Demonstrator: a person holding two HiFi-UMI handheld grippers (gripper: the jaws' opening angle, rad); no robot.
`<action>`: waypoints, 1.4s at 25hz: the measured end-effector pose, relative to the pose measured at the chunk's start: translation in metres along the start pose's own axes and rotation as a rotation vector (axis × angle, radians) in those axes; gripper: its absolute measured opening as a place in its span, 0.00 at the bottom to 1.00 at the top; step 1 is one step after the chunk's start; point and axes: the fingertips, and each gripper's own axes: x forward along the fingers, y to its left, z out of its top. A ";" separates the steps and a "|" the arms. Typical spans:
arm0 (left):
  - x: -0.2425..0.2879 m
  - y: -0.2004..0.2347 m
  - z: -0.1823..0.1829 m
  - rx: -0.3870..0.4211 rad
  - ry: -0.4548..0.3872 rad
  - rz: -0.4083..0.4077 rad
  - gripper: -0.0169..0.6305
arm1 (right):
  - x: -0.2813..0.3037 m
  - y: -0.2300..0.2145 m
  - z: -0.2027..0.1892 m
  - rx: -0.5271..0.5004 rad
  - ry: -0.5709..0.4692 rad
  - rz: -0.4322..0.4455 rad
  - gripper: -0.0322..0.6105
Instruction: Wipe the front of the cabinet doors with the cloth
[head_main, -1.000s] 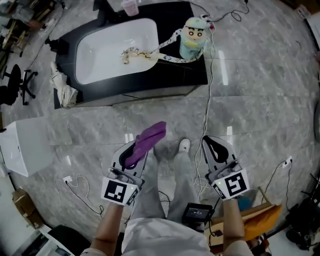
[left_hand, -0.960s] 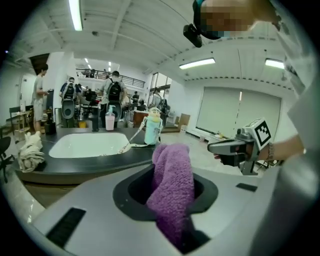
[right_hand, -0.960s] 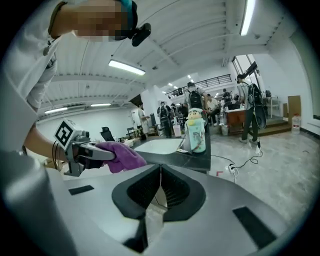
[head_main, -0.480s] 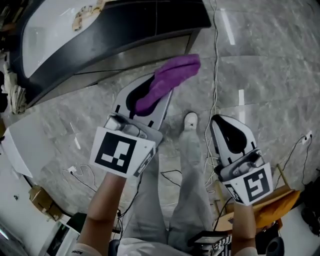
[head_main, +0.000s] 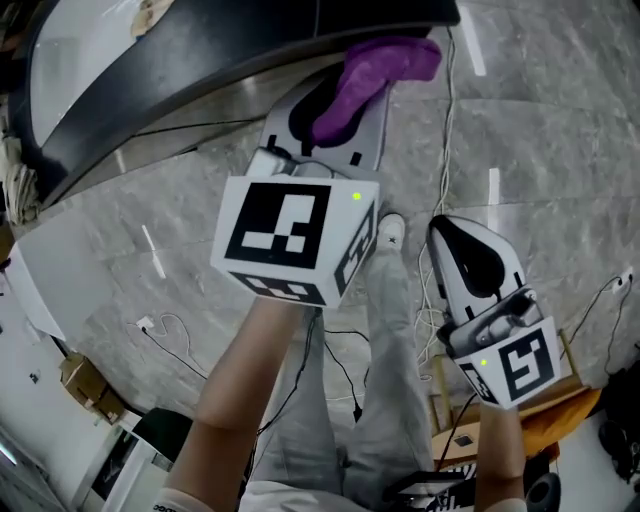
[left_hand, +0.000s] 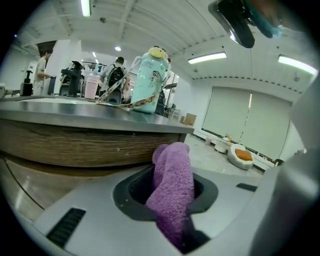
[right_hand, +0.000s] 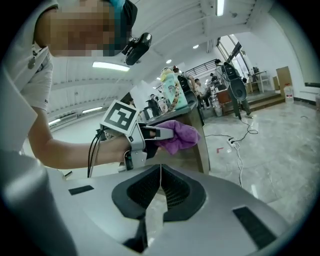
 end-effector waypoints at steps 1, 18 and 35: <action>0.001 0.005 -0.002 -0.012 0.003 0.007 0.17 | 0.003 0.000 -0.001 0.000 0.004 0.002 0.09; -0.079 0.158 -0.032 0.010 0.045 0.147 0.17 | 0.085 0.071 -0.012 -0.030 0.057 0.051 0.09; -0.167 0.271 -0.047 -0.061 0.031 0.444 0.17 | 0.124 0.128 -0.009 -0.053 0.062 0.124 0.09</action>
